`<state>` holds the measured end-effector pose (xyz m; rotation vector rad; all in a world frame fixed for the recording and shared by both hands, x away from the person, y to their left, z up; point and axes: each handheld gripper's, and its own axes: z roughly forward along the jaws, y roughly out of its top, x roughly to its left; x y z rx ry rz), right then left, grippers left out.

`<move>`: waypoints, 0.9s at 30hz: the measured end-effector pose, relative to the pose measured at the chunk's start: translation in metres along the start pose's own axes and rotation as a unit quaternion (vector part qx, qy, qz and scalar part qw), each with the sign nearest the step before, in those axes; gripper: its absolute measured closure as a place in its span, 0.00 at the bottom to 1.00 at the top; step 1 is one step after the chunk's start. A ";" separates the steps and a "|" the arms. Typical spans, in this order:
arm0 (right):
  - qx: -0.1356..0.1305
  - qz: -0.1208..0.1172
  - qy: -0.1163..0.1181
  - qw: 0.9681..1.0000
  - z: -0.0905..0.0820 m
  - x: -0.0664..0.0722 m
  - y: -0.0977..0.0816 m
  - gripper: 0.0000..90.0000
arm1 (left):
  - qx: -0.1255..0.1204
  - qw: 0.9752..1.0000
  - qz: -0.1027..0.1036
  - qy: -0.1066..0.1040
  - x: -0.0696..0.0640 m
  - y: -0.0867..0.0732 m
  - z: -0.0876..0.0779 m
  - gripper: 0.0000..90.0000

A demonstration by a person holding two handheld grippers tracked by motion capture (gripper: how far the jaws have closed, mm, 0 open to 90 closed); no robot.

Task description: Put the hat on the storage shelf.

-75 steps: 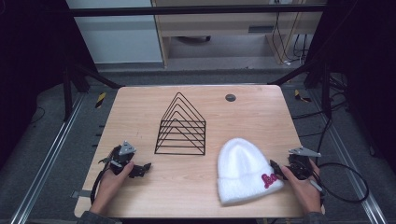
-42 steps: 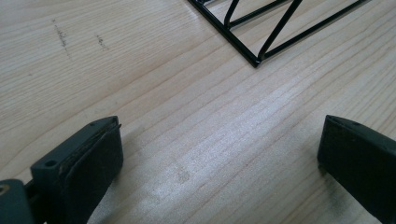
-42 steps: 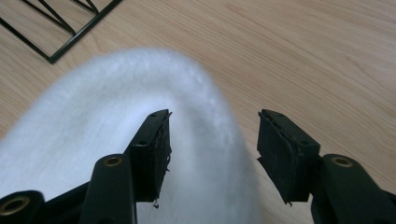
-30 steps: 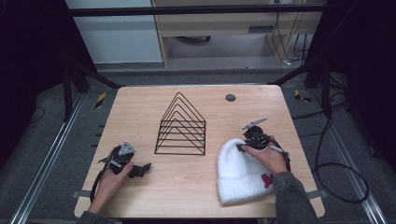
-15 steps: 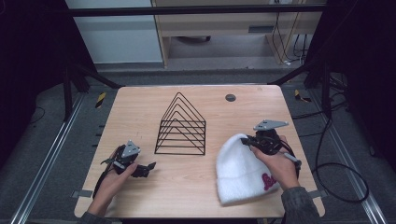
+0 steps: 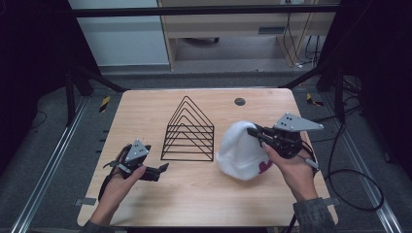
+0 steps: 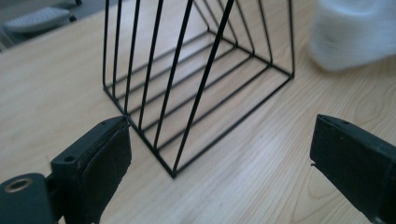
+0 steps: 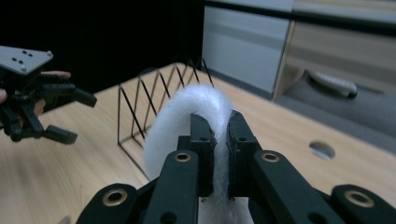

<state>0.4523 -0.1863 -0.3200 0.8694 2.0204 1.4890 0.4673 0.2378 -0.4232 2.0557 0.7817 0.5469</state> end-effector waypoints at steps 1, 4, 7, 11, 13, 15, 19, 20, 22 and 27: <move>-0.006 -0.004 -0.001 1.000 0.001 0.002 0.006 0.93 | -0.006 1.000 0.003 -0.001 0.000 0.006 -0.003 0.05; -0.018 -0.009 -0.006 1.000 0.005 0.004 0.023 0.93 | -0.023 1.000 0.010 -0.009 0.000 0.026 -0.009 0.05; -0.030 -0.010 -0.013 0.999 0.008 0.001 0.040 0.93 | -0.025 0.999 0.018 -0.011 0.004 0.043 -0.009 0.05; -0.044 -0.016 -0.029 0.998 0.009 0.001 0.064 0.93 | -0.038 0.999 0.014 -0.014 0.009 0.061 -0.012 0.06; -0.050 -0.020 -0.037 0.998 0.009 0.000 0.076 0.93 | -0.043 0.999 0.008 -0.020 0.012 0.069 -0.012 0.06; -0.055 -0.023 -0.045 0.997 0.008 0.000 0.087 0.93 | -0.046 0.999 0.006 -0.024 0.013 0.077 -0.013 0.06; -0.066 -0.026 -0.051 0.996 0.010 0.002 0.107 0.93 | -0.040 0.999 0.024 -0.026 0.014 0.098 -0.012 0.06; -0.068 -0.029 -0.053 0.996 0.012 0.002 0.112 0.93 | -0.037 0.999 0.028 -0.025 0.015 0.104 -0.011 0.06; -0.072 -0.033 -0.056 0.995 0.016 0.004 0.123 0.93 | -0.039 0.998 0.029 -0.033 0.016 0.116 -0.011 0.07; -0.086 -0.039 -0.058 0.994 0.029 0.008 0.146 0.93 | -0.043 0.998 0.033 -0.043 0.019 0.129 -0.007 0.07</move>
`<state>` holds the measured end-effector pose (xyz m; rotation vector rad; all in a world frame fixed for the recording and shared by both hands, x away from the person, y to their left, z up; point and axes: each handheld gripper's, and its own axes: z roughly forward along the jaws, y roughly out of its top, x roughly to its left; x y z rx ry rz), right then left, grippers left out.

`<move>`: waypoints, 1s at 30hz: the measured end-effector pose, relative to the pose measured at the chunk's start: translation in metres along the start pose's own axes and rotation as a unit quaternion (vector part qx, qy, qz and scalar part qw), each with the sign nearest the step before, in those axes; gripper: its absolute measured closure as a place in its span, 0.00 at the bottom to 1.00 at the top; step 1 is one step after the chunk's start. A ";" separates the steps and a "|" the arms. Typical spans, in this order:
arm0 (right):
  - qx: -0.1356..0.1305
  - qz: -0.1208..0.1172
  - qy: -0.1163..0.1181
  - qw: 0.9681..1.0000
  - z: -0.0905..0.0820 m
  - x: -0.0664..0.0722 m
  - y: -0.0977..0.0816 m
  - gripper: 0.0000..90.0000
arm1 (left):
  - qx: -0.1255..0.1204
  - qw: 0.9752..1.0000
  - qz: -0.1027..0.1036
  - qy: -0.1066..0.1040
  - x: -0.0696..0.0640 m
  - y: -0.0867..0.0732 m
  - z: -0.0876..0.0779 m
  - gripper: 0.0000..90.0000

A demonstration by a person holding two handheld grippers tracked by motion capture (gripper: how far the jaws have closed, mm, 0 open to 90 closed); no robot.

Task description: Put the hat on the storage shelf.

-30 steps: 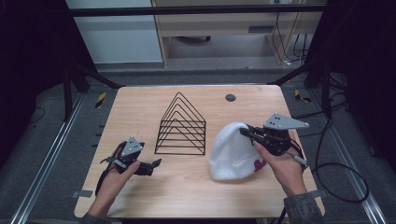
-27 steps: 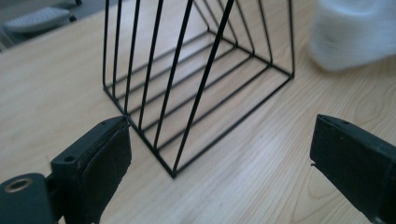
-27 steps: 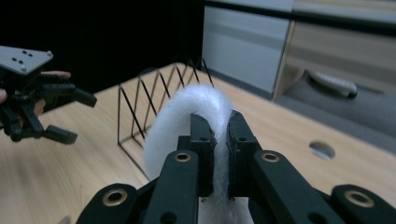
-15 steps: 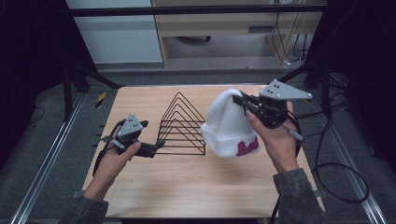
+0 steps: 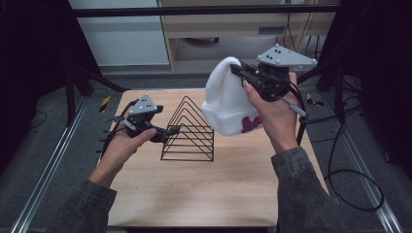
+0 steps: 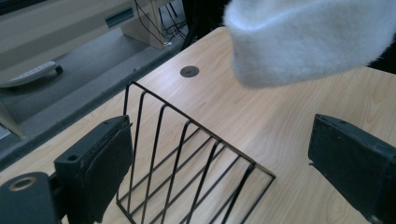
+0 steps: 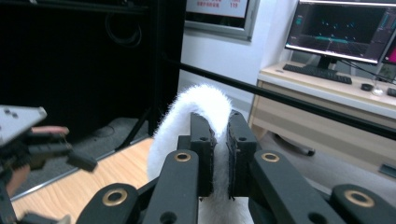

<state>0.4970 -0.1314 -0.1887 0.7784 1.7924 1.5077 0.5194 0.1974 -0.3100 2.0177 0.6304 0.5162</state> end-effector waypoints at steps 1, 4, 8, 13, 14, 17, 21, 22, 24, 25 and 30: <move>-0.002 0.002 0.000 1.000 0.003 0.001 0.003 0.93 | -0.003 1.000 -0.004 -0.004 0.001 0.000 0.000 0.07; -0.007 0.002 0.006 1.000 0.012 0.004 0.012 0.93 | -0.008 1.000 -0.005 -0.006 0.002 0.000 -0.002 0.09; -0.012 0.001 0.017 1.000 0.023 0.011 0.021 0.93 | -0.013 1.000 -0.012 -0.005 0.005 0.000 -0.004 0.12; -0.018 0.009 0.032 0.999 0.036 0.022 0.028 0.93 | -0.020 1.000 -0.016 -0.017 0.009 -0.001 -0.004 0.14; -0.019 0.010 0.036 0.999 0.038 0.024 0.029 0.93 | -0.023 0.999 -0.018 -0.019 0.009 0.000 -0.004 0.14; -0.022 0.008 0.046 0.999 0.045 0.032 0.033 0.93 | -0.026 0.999 -0.018 -0.025 0.010 0.001 -0.002 0.15; -0.023 0.003 0.058 0.998 0.051 0.040 0.038 0.93 | -0.024 0.999 -0.025 -0.029 0.014 0.002 0.003 0.15; -0.022 0.004 0.062 0.998 0.052 0.041 0.038 0.93 | -0.023 0.999 -0.027 -0.031 0.015 0.001 0.004 0.15; -0.022 0.004 0.068 0.997 0.054 0.043 0.039 0.93 | -0.025 0.998 -0.042 -0.037 0.019 0.002 0.005 0.16; -0.020 0.002 0.071 0.997 0.055 0.044 0.039 0.93 | -0.028 0.997 -0.047 -0.045 0.020 0.001 0.005 0.20; -0.017 0.001 0.077 0.997 0.059 0.046 0.038 0.93 | -0.016 0.998 -0.039 -0.055 0.020 0.002 0.006 0.56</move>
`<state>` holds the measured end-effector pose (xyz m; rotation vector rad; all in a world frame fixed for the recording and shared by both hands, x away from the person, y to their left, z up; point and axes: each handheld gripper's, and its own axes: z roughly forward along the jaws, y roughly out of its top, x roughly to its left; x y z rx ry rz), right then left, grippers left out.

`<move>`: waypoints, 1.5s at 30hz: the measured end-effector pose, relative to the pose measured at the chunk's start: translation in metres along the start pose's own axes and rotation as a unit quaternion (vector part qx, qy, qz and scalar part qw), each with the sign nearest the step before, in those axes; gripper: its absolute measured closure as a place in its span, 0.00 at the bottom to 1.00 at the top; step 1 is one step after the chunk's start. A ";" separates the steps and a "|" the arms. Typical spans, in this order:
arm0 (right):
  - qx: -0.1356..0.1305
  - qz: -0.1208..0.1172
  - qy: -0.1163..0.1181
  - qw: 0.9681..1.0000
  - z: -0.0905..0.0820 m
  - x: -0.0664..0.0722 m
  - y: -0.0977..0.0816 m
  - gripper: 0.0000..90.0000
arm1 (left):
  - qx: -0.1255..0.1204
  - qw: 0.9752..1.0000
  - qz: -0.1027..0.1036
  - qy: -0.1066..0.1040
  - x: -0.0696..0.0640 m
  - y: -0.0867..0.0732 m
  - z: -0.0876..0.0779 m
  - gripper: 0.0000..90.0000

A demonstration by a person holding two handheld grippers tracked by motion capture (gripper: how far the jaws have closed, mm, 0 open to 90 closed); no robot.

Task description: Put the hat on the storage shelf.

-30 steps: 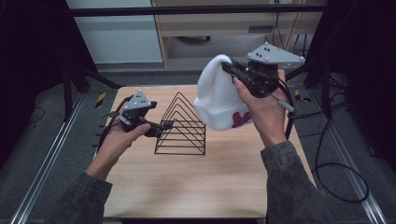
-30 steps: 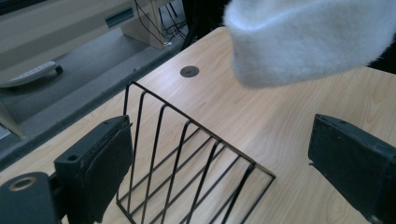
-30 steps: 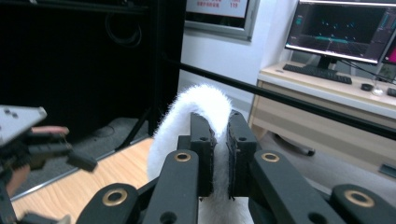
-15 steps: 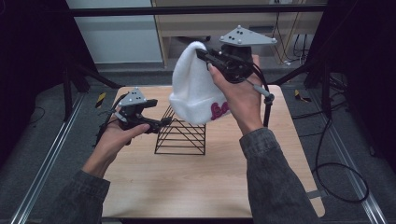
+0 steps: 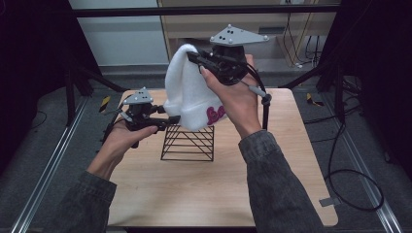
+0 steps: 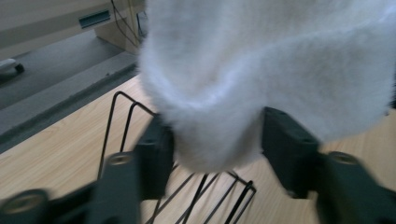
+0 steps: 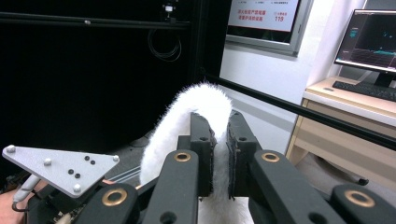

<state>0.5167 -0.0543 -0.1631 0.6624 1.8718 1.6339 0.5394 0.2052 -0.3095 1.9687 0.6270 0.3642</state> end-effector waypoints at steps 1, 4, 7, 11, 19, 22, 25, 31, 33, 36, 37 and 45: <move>0.000 0.002 0.000 1.000 0.000 0.000 -0.001 0.93 | 0.003 1.000 0.001 -0.003 0.001 0.000 0.001 0.68; 0.002 0.003 -0.002 1.000 0.000 -0.002 -0.002 0.93 | -0.004 1.000 -0.005 -0.016 0.003 0.001 0.002 0.89; 0.003 0.003 -0.007 1.000 -0.002 -0.006 -0.004 0.93 | -0.006 1.000 -0.005 -0.007 0.003 0.003 0.000 0.92; 0.012 0.006 -0.024 1.000 -0.005 -0.017 -0.008 0.93 | -0.009 1.000 -0.005 0.017 0.003 0.005 -0.008 0.93; 0.042 0.035 -0.044 0.998 0.006 -0.039 -0.028 0.93 | 0.006 0.998 0.006 0.054 0.005 0.005 -0.023 0.94; 0.047 0.044 -0.044 0.997 0.009 -0.042 -0.034 0.93 | 0.009 0.998 0.008 0.058 0.006 0.004 -0.028 0.94; 0.049 0.046 -0.044 0.997 0.010 -0.042 -0.036 0.93 | 0.009 0.998 0.010 0.057 0.005 0.003 -0.032 0.94; 0.039 0.040 -0.032 0.998 0.003 -0.033 -0.033 0.93 | 0.002 0.998 0.022 0.065 0.002 0.002 -0.044 0.94; 0.045 0.038 -0.031 0.998 0.004 -0.032 -0.034 0.93 | 0.007 0.998 0.020 0.063 0.003 0.000 -0.046 0.94; 0.056 0.041 -0.034 0.997 0.008 -0.034 -0.039 0.93 | 0.017 0.998 0.013 0.059 0.008 -0.002 -0.043 0.94; 0.060 0.043 -0.036 0.997 0.011 -0.035 -0.041 0.93 | 0.019 0.998 0.011 0.059 0.010 -0.003 -0.042 0.94; 0.083 0.054 -0.043 0.994 0.028 -0.043 -0.053 0.93 | 0.027 0.997 0.008 0.071 0.017 -0.005 -0.033 0.94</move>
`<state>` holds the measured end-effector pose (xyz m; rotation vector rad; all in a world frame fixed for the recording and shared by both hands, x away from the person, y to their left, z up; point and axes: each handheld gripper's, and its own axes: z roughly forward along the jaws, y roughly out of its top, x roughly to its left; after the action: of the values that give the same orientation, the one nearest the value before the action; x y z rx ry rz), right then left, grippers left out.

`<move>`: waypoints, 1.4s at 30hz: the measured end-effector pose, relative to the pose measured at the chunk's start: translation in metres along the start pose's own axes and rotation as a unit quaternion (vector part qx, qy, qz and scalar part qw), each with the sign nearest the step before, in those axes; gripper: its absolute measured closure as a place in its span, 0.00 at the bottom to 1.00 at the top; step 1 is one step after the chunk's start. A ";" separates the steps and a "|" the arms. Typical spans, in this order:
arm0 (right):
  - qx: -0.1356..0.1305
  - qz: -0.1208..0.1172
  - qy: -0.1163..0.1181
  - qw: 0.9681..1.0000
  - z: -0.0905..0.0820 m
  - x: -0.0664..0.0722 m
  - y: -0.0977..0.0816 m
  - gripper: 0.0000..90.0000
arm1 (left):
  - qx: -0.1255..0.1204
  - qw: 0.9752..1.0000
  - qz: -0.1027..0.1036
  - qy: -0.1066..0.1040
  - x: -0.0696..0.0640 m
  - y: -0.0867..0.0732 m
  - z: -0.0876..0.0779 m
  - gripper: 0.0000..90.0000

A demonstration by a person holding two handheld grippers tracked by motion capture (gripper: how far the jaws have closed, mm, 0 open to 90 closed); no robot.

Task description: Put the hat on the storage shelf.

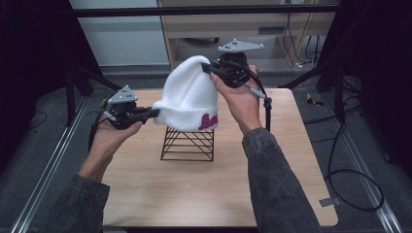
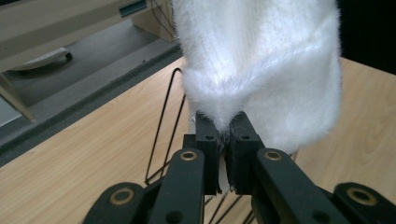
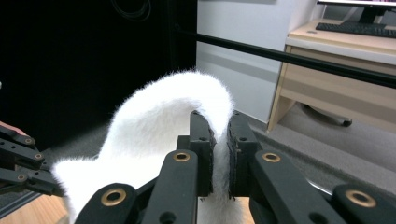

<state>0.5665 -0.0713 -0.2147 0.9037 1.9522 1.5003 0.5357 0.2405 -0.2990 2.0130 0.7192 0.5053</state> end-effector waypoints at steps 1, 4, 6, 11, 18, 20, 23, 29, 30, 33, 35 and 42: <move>0.002 0.001 -0.002 1.000 0.002 -0.001 -0.001 0.93 | 0.002 1.000 0.001 0.005 0.001 0.000 0.002 0.94; 0.007 0.003 -0.006 1.000 0.006 -0.005 -0.005 0.93 | 0.005 1.000 -0.001 0.015 0.004 -0.003 0.010 0.94; 0.010 0.002 -0.008 1.000 0.009 -0.006 -0.009 0.93 | 0.006 1.000 -0.003 0.023 0.006 -0.005 0.015 0.94; 0.017 -0.005 -0.009 1.000 0.013 -0.008 -0.016 0.93 | 0.010 0.999 -0.004 0.034 0.010 -0.012 0.026 0.94; 0.021 -0.017 0.000 1.000 0.010 -0.003 -0.023 0.93 | 0.011 0.999 -0.002 0.035 0.007 -0.022 0.027 0.94; 0.022 -0.023 0.005 0.999 0.007 0.001 -0.025 0.93 | 0.011 0.999 -0.001 0.035 0.006 -0.025 0.026 0.94; 0.020 -0.027 0.011 0.999 0.004 0.006 -0.028 0.93 | 0.014 0.999 0.003 0.035 0.004 -0.029 0.026 0.94; 0.023 -0.041 0.025 0.999 -0.007 0.017 -0.037 0.93 | 0.014 1.000 0.003 0.026 -0.002 -0.041 0.023 0.94; 0.024 -0.042 0.027 0.998 -0.008 0.018 -0.038 0.93 | 0.016 1.000 0.005 0.024 -0.003 -0.041 0.023 0.94; 0.025 -0.041 0.031 0.998 -0.009 0.019 -0.040 0.93 | 0.015 1.000 0.006 0.023 -0.004 -0.042 0.023 0.94; 0.026 -0.038 0.032 0.998 -0.011 0.019 -0.042 0.93 | 0.015 1.000 0.006 0.021 -0.004 -0.043 0.024 0.94; 0.031 -0.036 0.037 0.998 -0.012 0.018 -0.045 0.93 | 0.017 1.000 0.002 0.015 -0.004 -0.046 0.024 0.94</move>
<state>0.5371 -0.0723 -0.2553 0.8058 2.0713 1.4593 0.5335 0.2420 -0.3506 2.0421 0.7470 0.5288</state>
